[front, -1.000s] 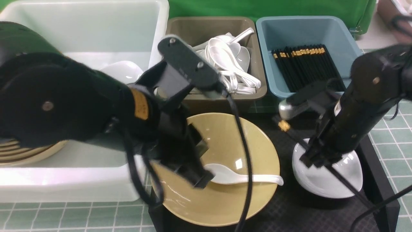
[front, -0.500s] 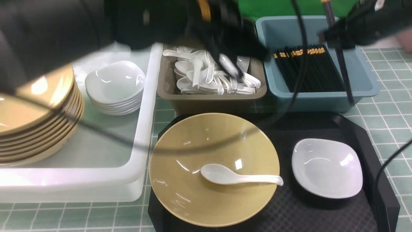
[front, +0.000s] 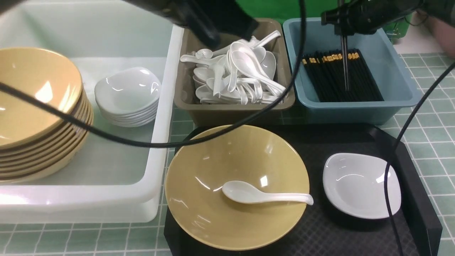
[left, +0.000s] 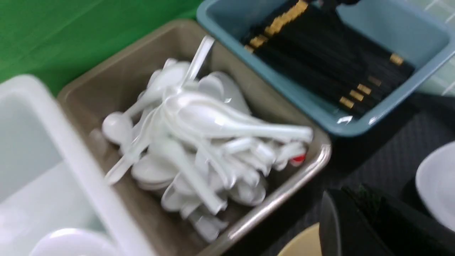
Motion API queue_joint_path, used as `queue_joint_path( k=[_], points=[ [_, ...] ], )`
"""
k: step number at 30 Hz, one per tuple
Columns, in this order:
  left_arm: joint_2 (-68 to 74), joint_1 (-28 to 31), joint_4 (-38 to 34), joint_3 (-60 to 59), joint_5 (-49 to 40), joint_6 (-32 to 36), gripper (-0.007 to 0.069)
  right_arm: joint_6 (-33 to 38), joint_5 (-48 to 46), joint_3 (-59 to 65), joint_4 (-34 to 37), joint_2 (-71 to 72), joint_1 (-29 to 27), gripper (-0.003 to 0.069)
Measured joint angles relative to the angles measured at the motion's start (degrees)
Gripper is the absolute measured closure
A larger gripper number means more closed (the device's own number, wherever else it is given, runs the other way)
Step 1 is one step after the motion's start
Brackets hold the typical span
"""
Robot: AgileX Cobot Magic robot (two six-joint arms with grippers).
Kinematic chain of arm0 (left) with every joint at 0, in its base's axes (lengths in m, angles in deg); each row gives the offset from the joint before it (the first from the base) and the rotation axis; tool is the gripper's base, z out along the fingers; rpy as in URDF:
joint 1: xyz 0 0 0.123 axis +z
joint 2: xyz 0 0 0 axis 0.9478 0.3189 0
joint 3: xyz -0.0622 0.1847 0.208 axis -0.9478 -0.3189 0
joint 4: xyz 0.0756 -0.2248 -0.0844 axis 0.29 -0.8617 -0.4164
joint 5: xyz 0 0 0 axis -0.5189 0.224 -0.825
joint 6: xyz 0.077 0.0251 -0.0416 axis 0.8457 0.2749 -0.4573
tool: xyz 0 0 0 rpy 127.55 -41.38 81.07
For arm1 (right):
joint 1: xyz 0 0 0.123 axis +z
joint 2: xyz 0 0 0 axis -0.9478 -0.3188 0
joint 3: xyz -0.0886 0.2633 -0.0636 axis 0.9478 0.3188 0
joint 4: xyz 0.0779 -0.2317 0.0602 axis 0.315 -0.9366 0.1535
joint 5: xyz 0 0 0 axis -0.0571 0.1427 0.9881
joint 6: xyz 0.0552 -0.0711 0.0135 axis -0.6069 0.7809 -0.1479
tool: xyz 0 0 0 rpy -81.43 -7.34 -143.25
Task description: On blue table put chopsticks spoon bowls plates into blue grey white boxes.
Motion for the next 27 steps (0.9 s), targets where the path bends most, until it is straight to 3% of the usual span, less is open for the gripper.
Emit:
queue_joint_path(
  k=[1,2,3,4,8,11,17,27],
  points=[
    [-1.0,0.0,0.0,0.0,-1.3,0.0,0.0622,0.0,-1.2,-0.6,0.0,-0.1,0.0,0.035],
    [-3.6,0.0,0.0,-0.9,-2.8,0.0,0.0622,0.6,-6.7,-3.2,0.3,0.1,0.0,0.0258],
    [-3.9,0.0,0.0,-0.9,-2.9,0.0,0.0622,0.8,-7.8,-3.7,0.4,0.1,0.0,0.0251],
    [-6.1,0.0,0.1,-2.9,-3.5,0.0,0.0622,3.5,-12.3,-5.8,0.4,0.3,0.3,0.02],
    [-13.2,0.0,0.2,-11.3,-3.9,0.0,0.0622,11.1,-23.3,-9.6,0.3,1.5,1.5,0.0148],
    [-18.3,0.0,0.2,-18.5,-4.2,-0.1,0.0622,17.1,-31.2,-12.2,0.7,3.1,3.4,0.0137],
    [-28.7,0.0,-0.3,-32.2,-4.2,-1.6,0.0622,20.0,-32.8,-9.7,2.2,8.7,8.6,0.0136],
    [-43.8,0.0,-2.5,-46.1,0.0,-2.5,0.0622,32.9,-32.9,15.4,4.9,21.1,27.0,0.0136]
  ],
)
